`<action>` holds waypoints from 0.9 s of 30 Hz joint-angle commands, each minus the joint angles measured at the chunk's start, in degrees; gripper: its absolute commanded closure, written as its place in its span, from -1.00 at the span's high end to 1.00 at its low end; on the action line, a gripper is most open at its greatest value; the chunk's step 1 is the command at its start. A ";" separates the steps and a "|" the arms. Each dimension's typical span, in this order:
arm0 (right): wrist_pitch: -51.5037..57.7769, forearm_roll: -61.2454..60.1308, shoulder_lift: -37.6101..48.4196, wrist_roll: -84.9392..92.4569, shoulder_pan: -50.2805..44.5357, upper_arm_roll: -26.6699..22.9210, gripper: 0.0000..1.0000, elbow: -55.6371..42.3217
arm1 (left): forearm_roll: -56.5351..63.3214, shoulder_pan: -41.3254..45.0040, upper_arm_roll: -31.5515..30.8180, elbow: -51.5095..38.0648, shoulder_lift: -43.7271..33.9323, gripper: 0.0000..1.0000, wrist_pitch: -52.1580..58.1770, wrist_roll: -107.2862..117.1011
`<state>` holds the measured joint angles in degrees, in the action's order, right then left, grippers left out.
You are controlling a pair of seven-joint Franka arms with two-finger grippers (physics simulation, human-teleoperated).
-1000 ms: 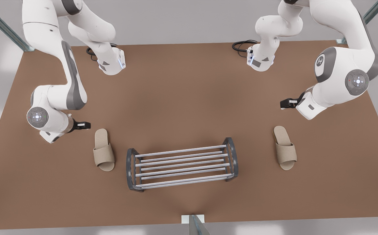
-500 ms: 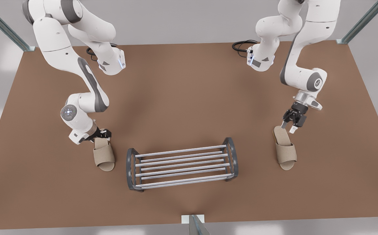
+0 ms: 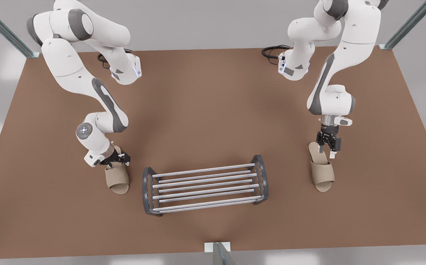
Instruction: Place the right shoe on the shoe rack with the right arm, and place the left shoe on the shoe rack with the left arm
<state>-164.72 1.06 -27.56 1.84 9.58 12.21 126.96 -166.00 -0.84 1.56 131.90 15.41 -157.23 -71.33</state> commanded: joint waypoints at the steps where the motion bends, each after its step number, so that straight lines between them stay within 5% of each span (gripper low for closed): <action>1: -2.62 0.00 -0.48 0.62 0.00 0.01 0.99 -0.57 | -7.67 -0.04 0.03 -1.99 2.34 1.00 2.10 -17.27; 25: -5.08 0.00 -1.27 1.06 -1.76 0.10 0.99 -2.68 | -7.67 -1.45 0.20 -11.22 12.89 1.00 2.71 -14.10; 26: -5.08 0.00 -1.44 1.06 -1.85 0.10 0.99 -3.03 | -7.67 -1.27 0.20 -11.31 12.89 0.94 2.72 -12.18; 27: -5.17 0.00 -1.79 1.15 -1.85 0.10 0.99 -3.65 | -7.67 -1.27 0.20 -11.57 12.89 0.68 2.80 -11.82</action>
<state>-169.71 1.10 -29.29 2.46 7.77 12.30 123.68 -166.00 -2.15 1.75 120.55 28.22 -154.82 -82.52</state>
